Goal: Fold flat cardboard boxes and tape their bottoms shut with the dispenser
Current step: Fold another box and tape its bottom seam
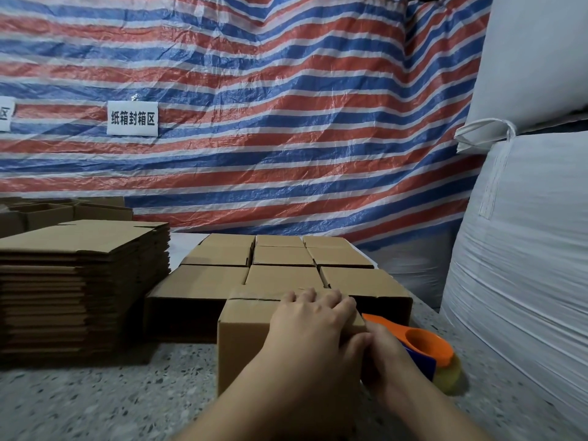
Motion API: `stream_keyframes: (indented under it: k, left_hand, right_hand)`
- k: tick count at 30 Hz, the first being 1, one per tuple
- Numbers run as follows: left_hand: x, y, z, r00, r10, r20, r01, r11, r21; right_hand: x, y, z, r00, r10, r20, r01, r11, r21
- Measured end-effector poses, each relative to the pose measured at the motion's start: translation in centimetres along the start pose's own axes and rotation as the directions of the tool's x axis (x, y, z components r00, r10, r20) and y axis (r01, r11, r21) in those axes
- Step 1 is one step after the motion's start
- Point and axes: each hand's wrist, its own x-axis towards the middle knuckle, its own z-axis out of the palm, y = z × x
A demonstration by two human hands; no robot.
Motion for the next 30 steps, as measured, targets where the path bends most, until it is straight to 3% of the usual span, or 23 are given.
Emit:
stream_keyframes:
  k: [10, 21, 26, 30]
  left_hand:
    - [-0.2, 0.0, -0.2, 1.0, 0.008, 0.013, -0.007, 1.0, -0.01]
    - [-0.3, 0.1, -0.4, 1.0, 0.005, 0.026, -0.005, 1.0, -0.01]
    - [-0.2, 0.1, -0.5, 0.998, -0.005, 0.062, 0.005, 1.0, -0.011]
    - [-0.2, 0.2, -0.6, 0.998, -0.033, 0.056, 0.033, 0.999, 0.0]
  right_hand:
    - [0.7, 0.0, -0.6, 0.998, 0.041, 0.048, -0.042, 0.999, 0.02]
    - [1.7, 1.6, -0.6, 0.997, -0.077, 0.029, 0.08, 0.989, -0.121]
    - [2.1, 2.6, -1.0, 0.974, -0.214, 0.069, 0.225, 0.914, -0.339]
    - [2.0, 2.4, -1.2, 0.975, -0.208, 0.071, 0.22, 0.942, -0.252]
